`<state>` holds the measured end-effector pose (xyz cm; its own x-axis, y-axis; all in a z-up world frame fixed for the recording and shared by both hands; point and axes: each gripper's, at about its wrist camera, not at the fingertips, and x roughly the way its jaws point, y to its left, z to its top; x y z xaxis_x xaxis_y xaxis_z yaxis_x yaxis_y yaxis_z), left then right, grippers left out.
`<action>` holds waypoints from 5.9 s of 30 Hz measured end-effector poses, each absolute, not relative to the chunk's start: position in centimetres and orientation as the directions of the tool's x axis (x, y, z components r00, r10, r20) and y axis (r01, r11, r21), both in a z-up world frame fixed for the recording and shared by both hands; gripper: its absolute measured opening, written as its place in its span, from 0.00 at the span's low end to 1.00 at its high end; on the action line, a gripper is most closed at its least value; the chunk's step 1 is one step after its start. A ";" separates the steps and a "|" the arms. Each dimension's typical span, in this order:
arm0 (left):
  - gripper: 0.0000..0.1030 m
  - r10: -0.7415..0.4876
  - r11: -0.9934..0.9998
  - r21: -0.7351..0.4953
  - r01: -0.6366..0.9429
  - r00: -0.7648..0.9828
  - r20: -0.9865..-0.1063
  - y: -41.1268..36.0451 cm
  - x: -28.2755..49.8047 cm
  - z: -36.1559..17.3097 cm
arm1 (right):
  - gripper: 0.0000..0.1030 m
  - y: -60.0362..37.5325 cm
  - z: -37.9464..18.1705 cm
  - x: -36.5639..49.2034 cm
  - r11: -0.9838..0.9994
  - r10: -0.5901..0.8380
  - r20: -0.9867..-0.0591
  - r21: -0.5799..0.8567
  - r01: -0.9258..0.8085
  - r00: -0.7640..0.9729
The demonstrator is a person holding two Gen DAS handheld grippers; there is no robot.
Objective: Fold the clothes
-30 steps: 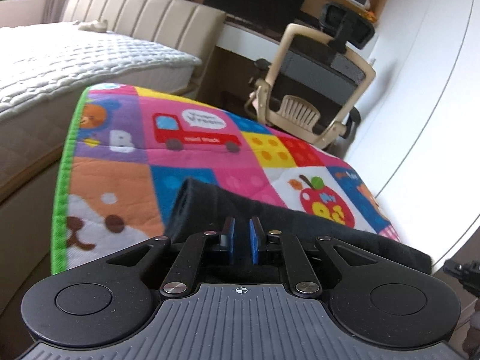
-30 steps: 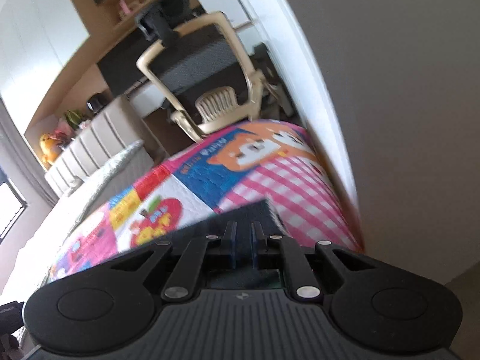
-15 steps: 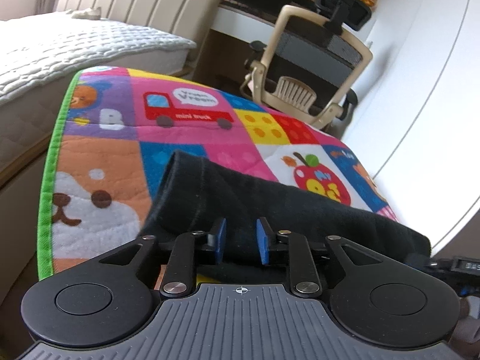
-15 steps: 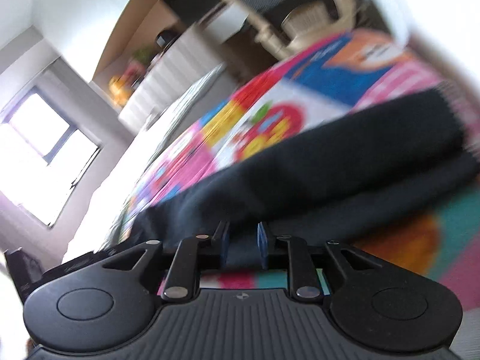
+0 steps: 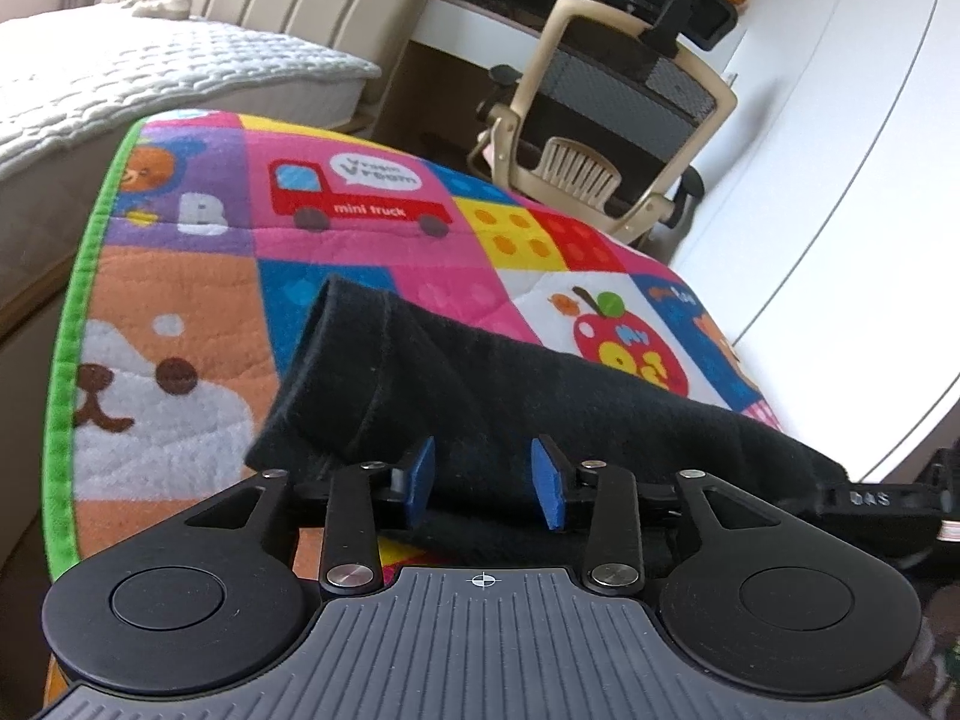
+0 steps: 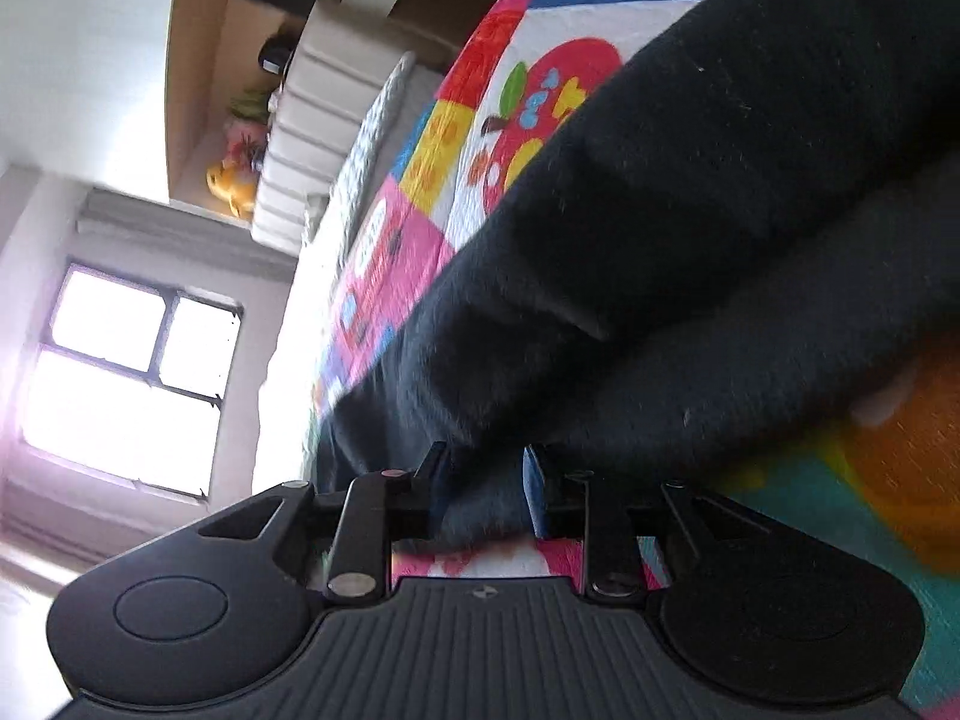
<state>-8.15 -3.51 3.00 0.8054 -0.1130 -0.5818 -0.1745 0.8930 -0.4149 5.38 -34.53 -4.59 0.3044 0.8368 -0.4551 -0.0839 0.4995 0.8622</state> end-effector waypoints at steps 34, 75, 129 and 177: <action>0.65 -0.117 0.904 -0.387 -0.183 0.765 -0.634 -3.5 -7.3 1.5 | 0.49 -47.7 0.0 -0.4 0.955 0.254 -0.541 0.270 -0.120 0.802; 0.42 0.144 0.932 -0.169 -0.321 0.755 -0.640 1.0 -2.1 1.4 | 0.19 -43.1 -0.3 8.1 0.911 0.377 -0.510 0.356 -0.209 0.773; 1.00 0.073 0.997 0.070 -0.041 0.813 -0.577 -16.4 5.1 -1.2 | 0.94 -44.1 -2.6 7.6 0.878 0.413 -0.493 0.441 -0.189 0.766; 1.00 0.073 0.997 0.069 -0.041 0.813 -0.577 -16.5 5.1 -1.2 | 1.00 -44.6 -2.6 7.6 0.849 0.438 -0.466 0.496 -0.183 0.769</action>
